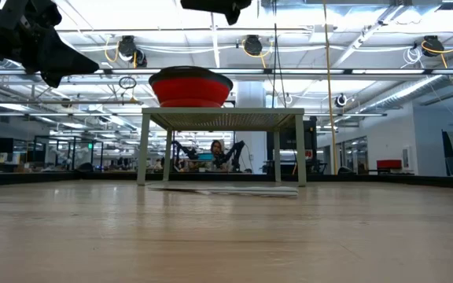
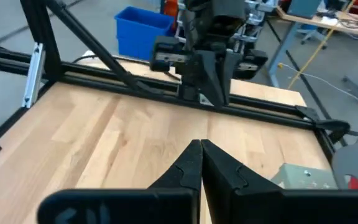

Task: Pick & Place Fruit
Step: Put the knife on the shelf

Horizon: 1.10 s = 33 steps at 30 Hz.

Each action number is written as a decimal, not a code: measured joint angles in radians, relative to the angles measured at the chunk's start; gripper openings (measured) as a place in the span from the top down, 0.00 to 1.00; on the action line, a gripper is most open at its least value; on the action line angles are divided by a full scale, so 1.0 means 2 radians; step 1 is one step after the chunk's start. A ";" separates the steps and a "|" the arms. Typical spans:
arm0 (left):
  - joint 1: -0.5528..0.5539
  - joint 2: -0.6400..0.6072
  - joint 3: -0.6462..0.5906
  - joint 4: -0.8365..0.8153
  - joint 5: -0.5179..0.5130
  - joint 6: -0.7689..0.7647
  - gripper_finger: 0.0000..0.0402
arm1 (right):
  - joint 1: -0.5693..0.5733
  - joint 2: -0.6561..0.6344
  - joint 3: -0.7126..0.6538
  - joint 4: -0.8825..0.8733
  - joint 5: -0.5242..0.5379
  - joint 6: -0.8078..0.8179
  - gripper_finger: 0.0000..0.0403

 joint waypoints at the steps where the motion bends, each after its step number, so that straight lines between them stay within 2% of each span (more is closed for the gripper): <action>1: 0.000 0.000 0.000 0.000 0.000 0.000 0.94 | 0.008 0.000 0.000 -0.002 0.013 0.000 1.00; 6: 0.000 0.000 0.000 0.000 0.015 0.001 0.94 | 0.042 0.000 0.000 -0.051 0.041 0.012 1.00; 12: 0.000 0.000 0.000 0.023 0.135 0.028 0.94 | 0.066 0.000 0.000 -0.119 0.041 0.055 1.00; 15: 0.000 0.000 0.000 0.033 0.171 0.038 0.94 | 0.069 0.000 0.000 -0.150 0.041 0.066 1.00; 33: 0.000 0.000 0.000 0.030 0.175 0.041 0.94 | 0.069 0.016 0.000 -0.210 0.039 0.197 0.98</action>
